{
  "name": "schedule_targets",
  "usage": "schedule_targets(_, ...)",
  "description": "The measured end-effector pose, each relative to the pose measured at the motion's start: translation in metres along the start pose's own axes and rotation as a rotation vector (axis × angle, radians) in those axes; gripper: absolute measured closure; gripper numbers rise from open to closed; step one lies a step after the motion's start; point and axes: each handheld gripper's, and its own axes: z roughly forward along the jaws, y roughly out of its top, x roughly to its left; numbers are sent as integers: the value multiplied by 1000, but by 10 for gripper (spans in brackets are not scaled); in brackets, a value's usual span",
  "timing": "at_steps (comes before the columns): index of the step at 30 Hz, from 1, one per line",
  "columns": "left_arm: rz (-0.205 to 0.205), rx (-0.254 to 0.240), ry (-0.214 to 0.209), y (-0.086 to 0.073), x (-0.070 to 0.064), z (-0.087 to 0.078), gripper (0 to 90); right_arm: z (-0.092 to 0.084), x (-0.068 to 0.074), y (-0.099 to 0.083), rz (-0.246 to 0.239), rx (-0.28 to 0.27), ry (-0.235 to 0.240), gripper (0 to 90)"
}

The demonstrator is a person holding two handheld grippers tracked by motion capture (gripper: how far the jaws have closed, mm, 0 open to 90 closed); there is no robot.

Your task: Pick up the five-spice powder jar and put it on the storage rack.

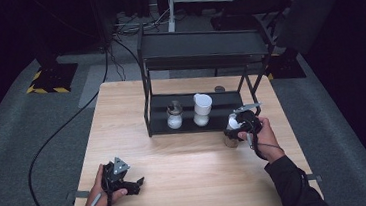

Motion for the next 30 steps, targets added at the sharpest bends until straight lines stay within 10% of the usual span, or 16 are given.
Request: schedule_targets(30, 0, 0, 0, 0, 0, 0, 4, -7, 2, 2, -23, -16, 11, 301)
